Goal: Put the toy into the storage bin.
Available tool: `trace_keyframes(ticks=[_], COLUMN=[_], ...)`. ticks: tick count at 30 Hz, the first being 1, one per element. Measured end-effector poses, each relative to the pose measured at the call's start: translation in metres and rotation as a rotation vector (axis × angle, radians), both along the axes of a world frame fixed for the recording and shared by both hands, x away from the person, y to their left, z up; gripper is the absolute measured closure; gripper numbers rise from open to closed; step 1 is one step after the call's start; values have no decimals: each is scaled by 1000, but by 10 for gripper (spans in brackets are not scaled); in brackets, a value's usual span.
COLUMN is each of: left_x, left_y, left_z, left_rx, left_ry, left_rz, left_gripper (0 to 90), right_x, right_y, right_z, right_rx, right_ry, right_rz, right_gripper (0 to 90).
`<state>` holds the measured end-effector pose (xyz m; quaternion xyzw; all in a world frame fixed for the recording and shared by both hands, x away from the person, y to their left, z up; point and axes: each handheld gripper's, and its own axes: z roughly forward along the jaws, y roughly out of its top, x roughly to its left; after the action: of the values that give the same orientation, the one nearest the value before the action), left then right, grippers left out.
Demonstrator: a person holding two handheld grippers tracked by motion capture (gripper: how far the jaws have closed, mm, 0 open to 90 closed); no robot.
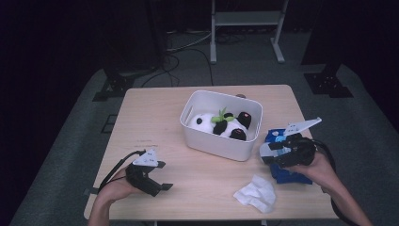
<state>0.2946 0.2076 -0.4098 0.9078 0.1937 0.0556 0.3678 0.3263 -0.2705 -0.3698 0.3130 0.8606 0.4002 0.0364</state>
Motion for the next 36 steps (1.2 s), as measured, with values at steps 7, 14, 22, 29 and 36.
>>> trace_keyframes(ticks=[7, 14, 22, 29, 36], left_x=[0, 0, 1, 1, 1], left_y=[0, 1, 3, 3, 3], left_z=[0, 0, 0, 1, 0], left_rx=[-1, 2, -4, -3, -3], left_ry=[-12, -14, -19, -17, -14], left_rz=[15, 16, 28, 30, 28], left_gripper=[117, 106, 97, 96, 96], right_x=[-8, -13, -18, -28, -35], right_y=[-1, -4, -7, -9, -15], right_z=[-7, -11, -14, -21, -27], right_rx=[-1, 3, 4, -7, 9], right_ry=[-4, -3, -10, -13, -10], right_rz=[-5, -12, -25, -30, -48], right_gripper=[291, 281, 274, 273, 272])
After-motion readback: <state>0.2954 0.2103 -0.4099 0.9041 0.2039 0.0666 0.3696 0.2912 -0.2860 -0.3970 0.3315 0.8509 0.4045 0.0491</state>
